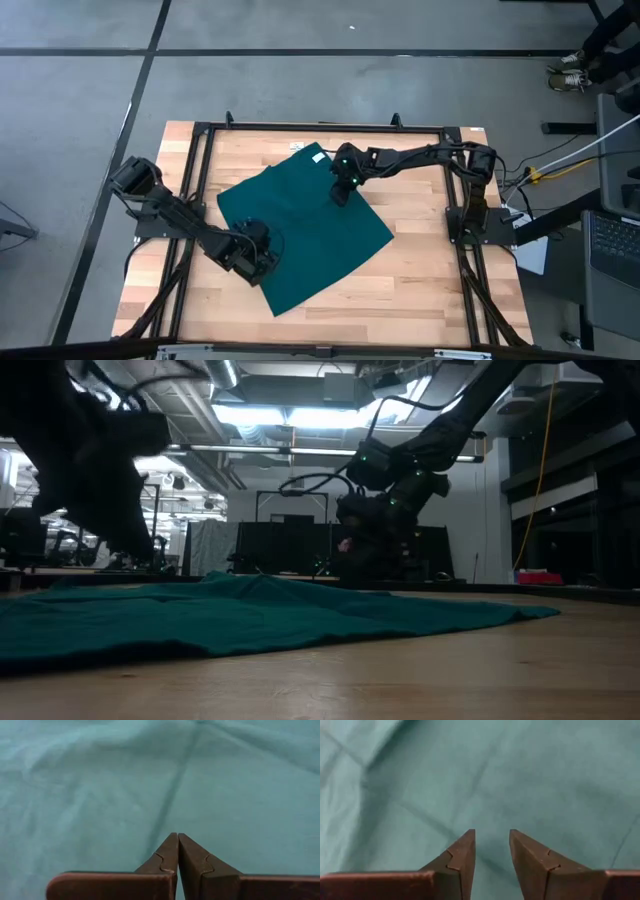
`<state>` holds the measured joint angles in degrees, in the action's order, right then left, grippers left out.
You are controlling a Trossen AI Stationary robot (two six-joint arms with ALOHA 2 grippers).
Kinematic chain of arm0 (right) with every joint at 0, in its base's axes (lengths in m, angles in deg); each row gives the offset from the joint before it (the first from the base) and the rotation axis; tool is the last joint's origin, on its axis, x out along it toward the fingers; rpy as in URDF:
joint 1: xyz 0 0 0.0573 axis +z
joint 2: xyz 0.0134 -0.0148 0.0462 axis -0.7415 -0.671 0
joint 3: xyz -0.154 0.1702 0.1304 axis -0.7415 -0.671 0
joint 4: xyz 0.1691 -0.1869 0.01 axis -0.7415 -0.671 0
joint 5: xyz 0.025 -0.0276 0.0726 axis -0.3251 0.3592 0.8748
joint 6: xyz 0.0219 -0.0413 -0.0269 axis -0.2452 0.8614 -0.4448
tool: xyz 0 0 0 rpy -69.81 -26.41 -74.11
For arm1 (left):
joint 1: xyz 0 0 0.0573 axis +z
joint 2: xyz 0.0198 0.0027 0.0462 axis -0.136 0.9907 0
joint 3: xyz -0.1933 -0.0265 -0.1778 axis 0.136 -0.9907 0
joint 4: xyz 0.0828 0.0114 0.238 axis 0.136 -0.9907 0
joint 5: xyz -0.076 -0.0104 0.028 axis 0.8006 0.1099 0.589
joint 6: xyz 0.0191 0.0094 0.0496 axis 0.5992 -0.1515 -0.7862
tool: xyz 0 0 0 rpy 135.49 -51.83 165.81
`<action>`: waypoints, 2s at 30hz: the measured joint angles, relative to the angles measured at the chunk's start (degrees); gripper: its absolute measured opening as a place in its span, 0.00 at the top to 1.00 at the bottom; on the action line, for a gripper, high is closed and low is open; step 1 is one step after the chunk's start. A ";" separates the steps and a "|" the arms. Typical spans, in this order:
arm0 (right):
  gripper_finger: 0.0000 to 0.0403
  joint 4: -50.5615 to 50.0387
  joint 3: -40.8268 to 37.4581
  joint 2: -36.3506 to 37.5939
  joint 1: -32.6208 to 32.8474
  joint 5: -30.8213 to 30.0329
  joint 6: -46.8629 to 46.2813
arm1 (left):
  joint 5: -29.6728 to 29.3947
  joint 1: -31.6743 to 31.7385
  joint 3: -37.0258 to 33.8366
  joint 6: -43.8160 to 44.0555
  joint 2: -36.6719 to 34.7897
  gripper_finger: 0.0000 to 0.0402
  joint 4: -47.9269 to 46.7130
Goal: Fold microfiber towels
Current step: Fold the blue napkin
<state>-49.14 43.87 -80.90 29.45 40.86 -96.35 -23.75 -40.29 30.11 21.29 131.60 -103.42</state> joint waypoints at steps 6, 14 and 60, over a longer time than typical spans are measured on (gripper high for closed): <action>0.68 -6.48 0.17 0.16 1.99 -3.74 2.23 | 3.52 2.33 -3.33 -0.08 0.02 0.99 0.62; 0.72 -17.16 0.48 0.70 3.48 -6.86 3.82 | 3.80 3.99 -4.01 -5.29 0.02 0.99 0.78; 0.73 6.06 -14.84 23.73 56.85 -23.90 -39.88 | 15.04 -11.49 -9.87 -59.03 -21.87 0.99 13.85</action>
<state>-43.08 29.03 -57.17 86.30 16.96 -136.23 -8.72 -51.78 20.25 -37.74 109.73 -89.57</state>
